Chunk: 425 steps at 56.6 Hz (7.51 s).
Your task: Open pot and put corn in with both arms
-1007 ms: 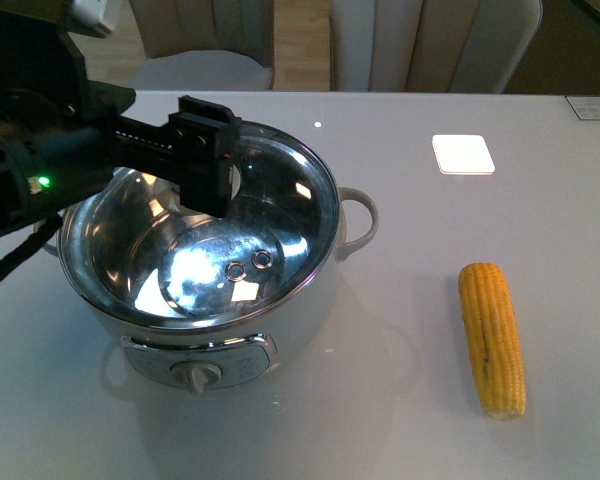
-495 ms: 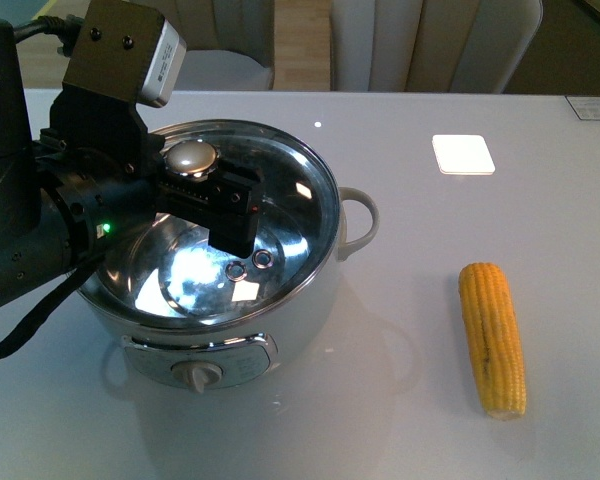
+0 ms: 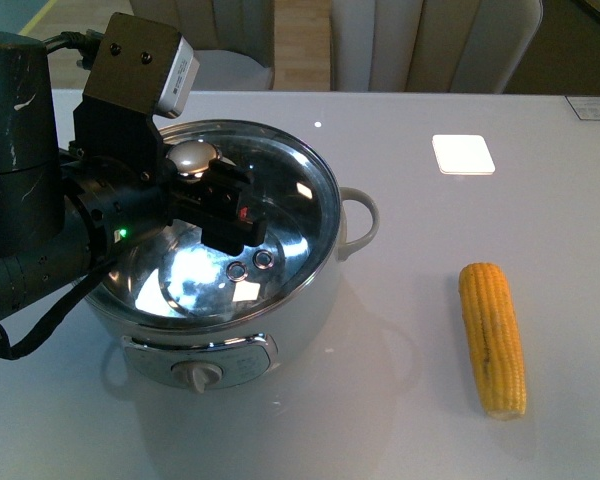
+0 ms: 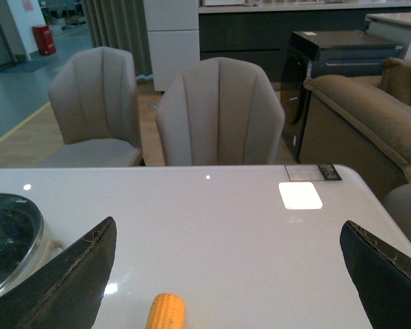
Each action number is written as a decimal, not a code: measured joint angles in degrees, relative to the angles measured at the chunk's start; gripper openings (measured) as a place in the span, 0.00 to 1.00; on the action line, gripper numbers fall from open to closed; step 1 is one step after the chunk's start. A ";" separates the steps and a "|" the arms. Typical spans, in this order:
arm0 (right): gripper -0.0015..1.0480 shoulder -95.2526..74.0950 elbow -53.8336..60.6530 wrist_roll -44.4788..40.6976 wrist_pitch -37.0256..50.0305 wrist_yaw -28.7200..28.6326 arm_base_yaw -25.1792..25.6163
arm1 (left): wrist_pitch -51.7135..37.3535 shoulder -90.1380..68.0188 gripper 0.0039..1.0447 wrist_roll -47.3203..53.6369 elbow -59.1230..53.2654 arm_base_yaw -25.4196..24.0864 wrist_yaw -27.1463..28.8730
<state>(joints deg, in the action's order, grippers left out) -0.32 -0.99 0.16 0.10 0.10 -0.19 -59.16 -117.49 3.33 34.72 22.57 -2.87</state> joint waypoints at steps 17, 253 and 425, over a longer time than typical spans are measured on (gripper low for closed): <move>0.92 0.00 0.00 0.00 0.00 0.00 0.00 | -0.24 0.11 0.43 -0.52 0.09 0.26 1.31; 0.92 0.11 -0.02 0.00 -0.02 0.09 0.04 | -12.31 39.56 0.03 -4.00 -29.11 -33.53 -7.52; 0.92 -46.80 -16.46 16.28 -18.97 10.58 -5.70 | 59.14 117.20 0.93 -3.65 -33.99 -22.71 2.89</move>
<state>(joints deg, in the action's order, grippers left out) -47.11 -17.45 16.45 -18.87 10.68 -5.89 -0.01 -0.30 -0.32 0.73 -0.14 0.01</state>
